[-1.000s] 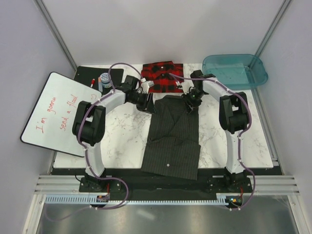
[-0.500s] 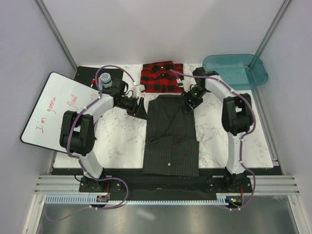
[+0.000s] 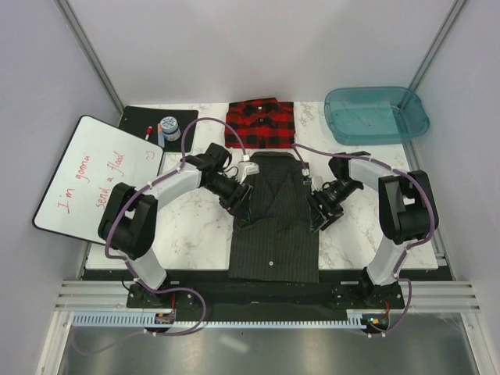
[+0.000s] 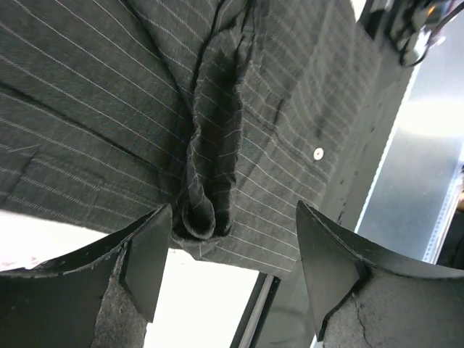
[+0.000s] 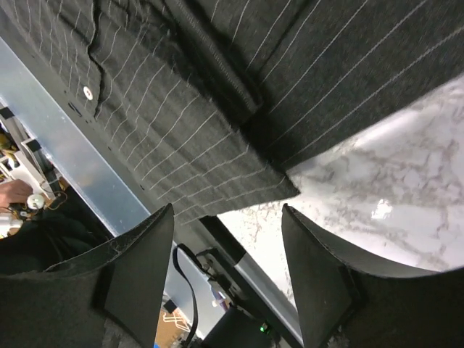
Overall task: Fold and stack the long sleeve shirts
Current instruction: Fold the shirt
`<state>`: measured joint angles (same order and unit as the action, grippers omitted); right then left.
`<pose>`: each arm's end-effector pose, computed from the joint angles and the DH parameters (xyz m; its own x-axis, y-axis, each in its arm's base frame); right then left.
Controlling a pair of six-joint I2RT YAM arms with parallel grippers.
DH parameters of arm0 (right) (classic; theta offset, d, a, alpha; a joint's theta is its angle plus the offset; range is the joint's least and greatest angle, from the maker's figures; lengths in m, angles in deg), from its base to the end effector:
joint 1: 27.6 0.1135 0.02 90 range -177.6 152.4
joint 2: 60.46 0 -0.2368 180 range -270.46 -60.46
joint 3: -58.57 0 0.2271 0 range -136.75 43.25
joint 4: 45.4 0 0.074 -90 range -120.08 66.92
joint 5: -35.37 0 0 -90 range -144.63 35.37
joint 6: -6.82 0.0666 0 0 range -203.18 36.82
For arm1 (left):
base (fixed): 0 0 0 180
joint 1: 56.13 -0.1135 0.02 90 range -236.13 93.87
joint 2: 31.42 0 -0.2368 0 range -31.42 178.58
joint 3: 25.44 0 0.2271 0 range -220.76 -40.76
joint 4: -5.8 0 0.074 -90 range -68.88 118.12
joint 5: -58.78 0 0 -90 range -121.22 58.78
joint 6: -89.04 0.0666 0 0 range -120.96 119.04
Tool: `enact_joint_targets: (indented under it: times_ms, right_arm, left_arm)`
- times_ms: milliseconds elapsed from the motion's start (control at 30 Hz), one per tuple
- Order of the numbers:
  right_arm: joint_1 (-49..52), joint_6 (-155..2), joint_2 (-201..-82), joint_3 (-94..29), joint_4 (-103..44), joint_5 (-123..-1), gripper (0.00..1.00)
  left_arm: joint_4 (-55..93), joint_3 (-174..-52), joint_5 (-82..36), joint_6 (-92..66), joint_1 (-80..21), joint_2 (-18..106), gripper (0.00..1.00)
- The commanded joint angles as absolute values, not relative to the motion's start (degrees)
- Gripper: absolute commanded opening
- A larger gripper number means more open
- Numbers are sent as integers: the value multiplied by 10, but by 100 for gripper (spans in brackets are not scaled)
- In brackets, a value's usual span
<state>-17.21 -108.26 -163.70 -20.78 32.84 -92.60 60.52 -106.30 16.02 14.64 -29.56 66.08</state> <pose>0.2437 0.0863 0.1284 -0.8646 -0.4983 -0.0647 -0.4212 0.6487 0.6339 0.2524 -0.1809 0.1703 -0.6781 0.5433 -0.4949 0.7225 0.3698 -0.5841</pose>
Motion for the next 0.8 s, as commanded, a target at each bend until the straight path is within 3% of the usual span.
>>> enact_joint_targets:
  times_ms: [0, 400, 767]
  right_arm:
    - [-171, -1069, -1650, -205, 267, -958, 69]
    - [-171, -1039, -1662, -202, 231, -908, 68]
    - [-143, -1081, -1641, -192, 263, -980, 46]
  left_arm:
    - [609, -1079, 127, 179, -278, 685, 77]
    - [610, -1079, 111, 178, -264, 716, 77]
    - [614, -1070, 135, 189, -248, 729, 78]
